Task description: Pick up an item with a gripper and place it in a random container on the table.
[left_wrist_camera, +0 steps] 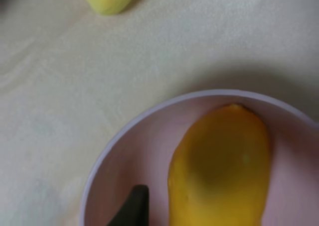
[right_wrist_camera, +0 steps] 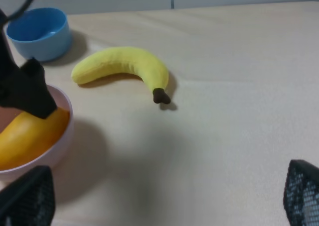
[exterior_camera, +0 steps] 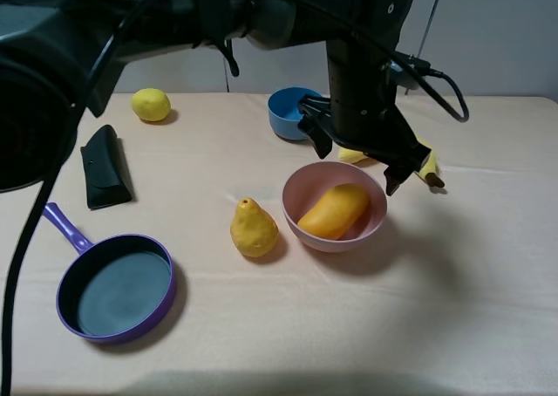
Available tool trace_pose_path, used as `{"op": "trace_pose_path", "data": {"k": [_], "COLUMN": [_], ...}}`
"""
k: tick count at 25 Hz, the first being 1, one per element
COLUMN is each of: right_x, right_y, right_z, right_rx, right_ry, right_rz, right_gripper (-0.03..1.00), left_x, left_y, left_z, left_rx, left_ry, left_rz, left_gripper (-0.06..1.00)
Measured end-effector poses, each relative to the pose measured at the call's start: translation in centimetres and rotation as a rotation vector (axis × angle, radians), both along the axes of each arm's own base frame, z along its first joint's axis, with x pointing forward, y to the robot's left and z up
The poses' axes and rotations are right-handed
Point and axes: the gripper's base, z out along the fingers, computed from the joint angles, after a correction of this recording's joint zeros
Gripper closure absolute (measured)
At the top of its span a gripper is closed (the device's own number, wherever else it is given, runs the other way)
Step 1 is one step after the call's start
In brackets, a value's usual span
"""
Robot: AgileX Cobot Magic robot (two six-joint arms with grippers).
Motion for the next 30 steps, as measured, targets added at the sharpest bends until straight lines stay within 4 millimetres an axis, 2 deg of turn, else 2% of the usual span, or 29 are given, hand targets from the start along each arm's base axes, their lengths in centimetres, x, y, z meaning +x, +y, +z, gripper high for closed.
{"op": "trace_pose_path", "data": {"k": [7,15,19,26,30], "right_x": [0.0,0.0,0.0,0.0,0.0], "right_y": [0.0,0.0,0.0,0.0,0.0], "right_z": [0.0,0.0,0.0,0.0,0.0], "right_rx": [0.000,0.000,0.000,0.000,0.000], "right_ry": [0.000,0.000,0.000,0.000,0.000], "right_rz": [0.000,0.000,0.000,0.000,0.000], "right_gripper": [0.27,0.27,0.27,0.27,0.27], "left_x": [0.0,-0.6,-1.0,-2.4,-3.8], "left_y": [0.0,-0.1,0.2,2.1,3.9], "left_z": [3.1,4.8,6.2,9.4,11.0], "left_rx": [-0.010,-0.076,-0.109,-0.130,-0.127], "left_ry": [-0.007,0.022,0.021,0.004,0.005], "left_rz": [0.004,0.004,0.002,0.002,0.002], "left_gripper": [-0.05,-0.05,-0.05,-0.04,-0.03]}}
